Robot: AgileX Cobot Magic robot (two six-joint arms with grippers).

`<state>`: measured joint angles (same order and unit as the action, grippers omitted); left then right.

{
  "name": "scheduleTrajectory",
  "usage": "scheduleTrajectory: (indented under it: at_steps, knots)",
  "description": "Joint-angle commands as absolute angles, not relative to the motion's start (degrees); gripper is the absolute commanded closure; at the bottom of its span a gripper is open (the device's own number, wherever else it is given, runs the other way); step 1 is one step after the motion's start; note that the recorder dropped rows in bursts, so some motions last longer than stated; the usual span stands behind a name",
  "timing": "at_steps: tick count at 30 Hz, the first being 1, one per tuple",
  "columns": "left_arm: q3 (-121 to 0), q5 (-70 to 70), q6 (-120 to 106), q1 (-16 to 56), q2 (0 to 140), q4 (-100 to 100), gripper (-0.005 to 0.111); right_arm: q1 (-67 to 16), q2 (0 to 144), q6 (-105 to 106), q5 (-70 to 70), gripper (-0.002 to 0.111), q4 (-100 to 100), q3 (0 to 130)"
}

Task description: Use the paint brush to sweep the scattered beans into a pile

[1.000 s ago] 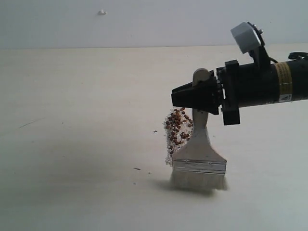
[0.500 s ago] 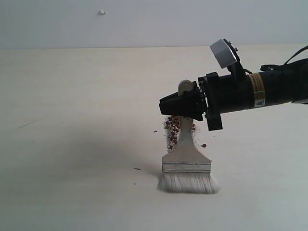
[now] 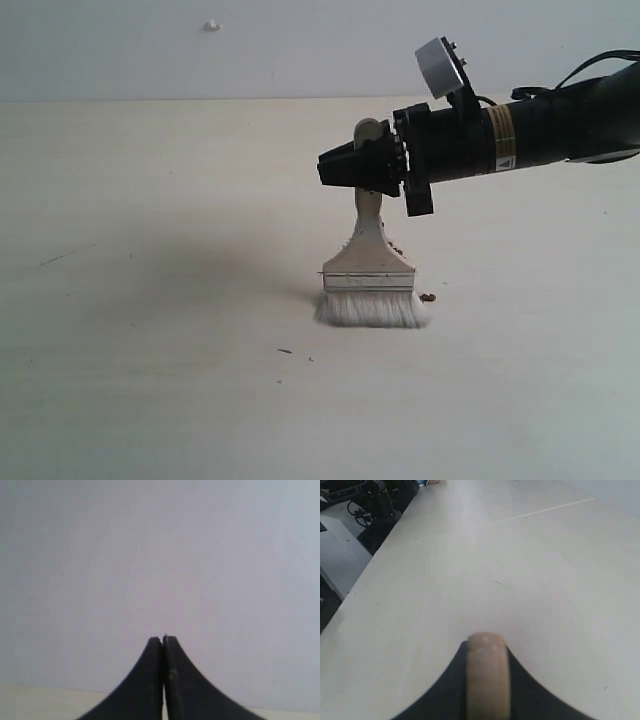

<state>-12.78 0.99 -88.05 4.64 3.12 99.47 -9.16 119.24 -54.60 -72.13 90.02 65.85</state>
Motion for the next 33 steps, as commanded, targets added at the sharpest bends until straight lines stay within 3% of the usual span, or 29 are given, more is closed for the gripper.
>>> scheduleTrajectory:
  at_steps: [1,23,33]
  knots:
    - [-12.57,1.19,-88.24,4.55,3.08,99.95,0.107,-8.91,121.08,-56.82,-69.96,0.108,93.78,69.13]
    - [-12.57,1.19,-88.24,4.55,3.08,99.95,0.107,-8.91,110.26,-68.72,-69.96,0.108,93.75,69.70]
    - [-12.57,1.19,-88.24,4.55,3.08,99.95,0.107,-7.98,108.88,-52.94,-69.96,0.108,85.40,69.95]
